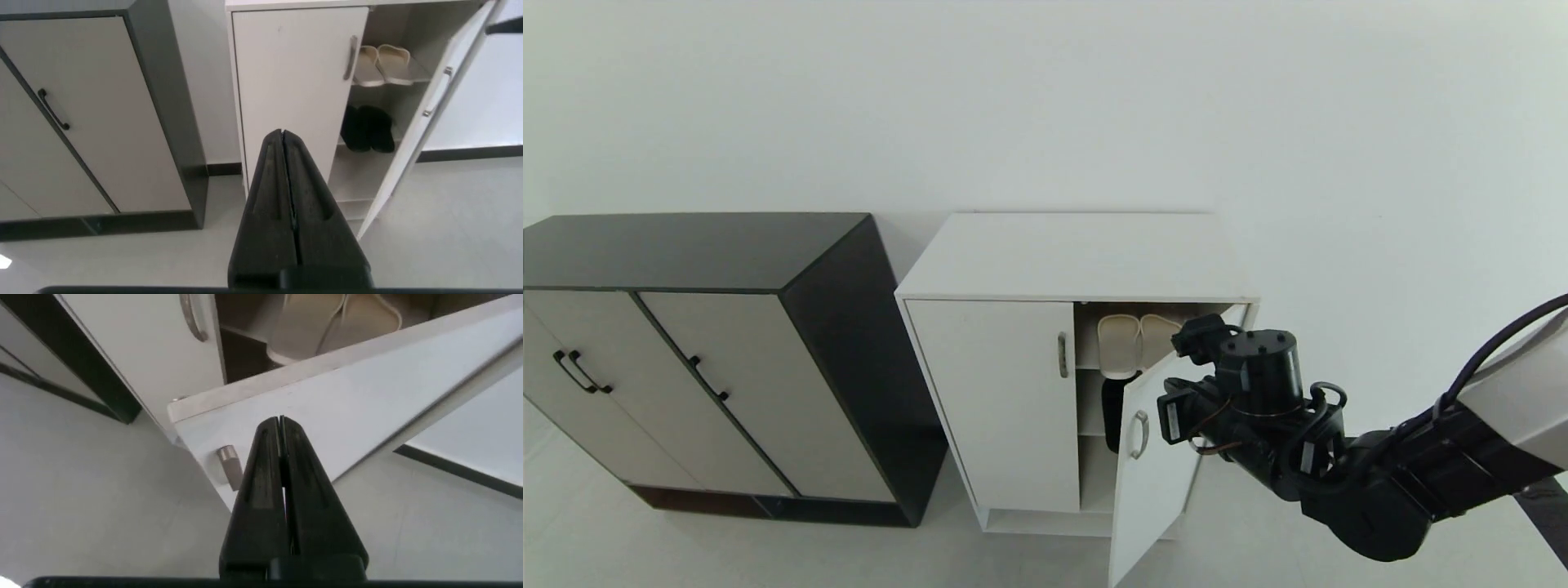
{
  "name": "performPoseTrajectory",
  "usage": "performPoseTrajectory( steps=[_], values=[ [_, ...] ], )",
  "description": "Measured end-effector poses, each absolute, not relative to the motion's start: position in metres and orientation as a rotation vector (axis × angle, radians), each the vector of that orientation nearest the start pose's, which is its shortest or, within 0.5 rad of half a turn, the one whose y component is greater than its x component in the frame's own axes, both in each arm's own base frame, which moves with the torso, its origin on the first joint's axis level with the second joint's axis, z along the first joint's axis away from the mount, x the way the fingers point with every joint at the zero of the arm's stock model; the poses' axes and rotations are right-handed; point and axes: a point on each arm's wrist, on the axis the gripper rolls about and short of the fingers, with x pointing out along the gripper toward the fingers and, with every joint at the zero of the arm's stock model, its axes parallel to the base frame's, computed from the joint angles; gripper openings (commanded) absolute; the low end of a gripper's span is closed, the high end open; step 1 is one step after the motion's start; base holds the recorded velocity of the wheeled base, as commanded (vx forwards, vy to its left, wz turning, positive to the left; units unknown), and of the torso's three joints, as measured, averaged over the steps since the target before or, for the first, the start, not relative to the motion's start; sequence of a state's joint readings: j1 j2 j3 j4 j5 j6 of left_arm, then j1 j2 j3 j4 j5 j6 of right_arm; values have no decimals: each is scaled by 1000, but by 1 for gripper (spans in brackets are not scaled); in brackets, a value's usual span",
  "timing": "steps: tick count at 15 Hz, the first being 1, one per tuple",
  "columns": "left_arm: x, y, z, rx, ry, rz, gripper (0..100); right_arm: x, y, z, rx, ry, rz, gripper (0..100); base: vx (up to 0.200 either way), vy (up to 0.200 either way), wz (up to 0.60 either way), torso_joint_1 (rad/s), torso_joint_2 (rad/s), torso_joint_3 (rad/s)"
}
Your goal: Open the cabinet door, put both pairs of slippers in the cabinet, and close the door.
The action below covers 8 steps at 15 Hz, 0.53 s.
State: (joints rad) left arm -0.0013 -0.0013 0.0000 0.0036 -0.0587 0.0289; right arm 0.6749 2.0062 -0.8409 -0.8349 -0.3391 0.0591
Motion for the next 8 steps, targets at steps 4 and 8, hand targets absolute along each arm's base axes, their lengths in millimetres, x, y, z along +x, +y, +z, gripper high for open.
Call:
performPoseTrajectory(
  steps=[4,8],
  values=[
    [-23,-1,75,29,1,-62,0,274,210,91,-112,311,325,0,0,0,0,0,0,0],
    [-23,-1,75,29,1,-60,0,288,222,81,-107,311,346,0,0,0,0,0,0,0]
  ],
)
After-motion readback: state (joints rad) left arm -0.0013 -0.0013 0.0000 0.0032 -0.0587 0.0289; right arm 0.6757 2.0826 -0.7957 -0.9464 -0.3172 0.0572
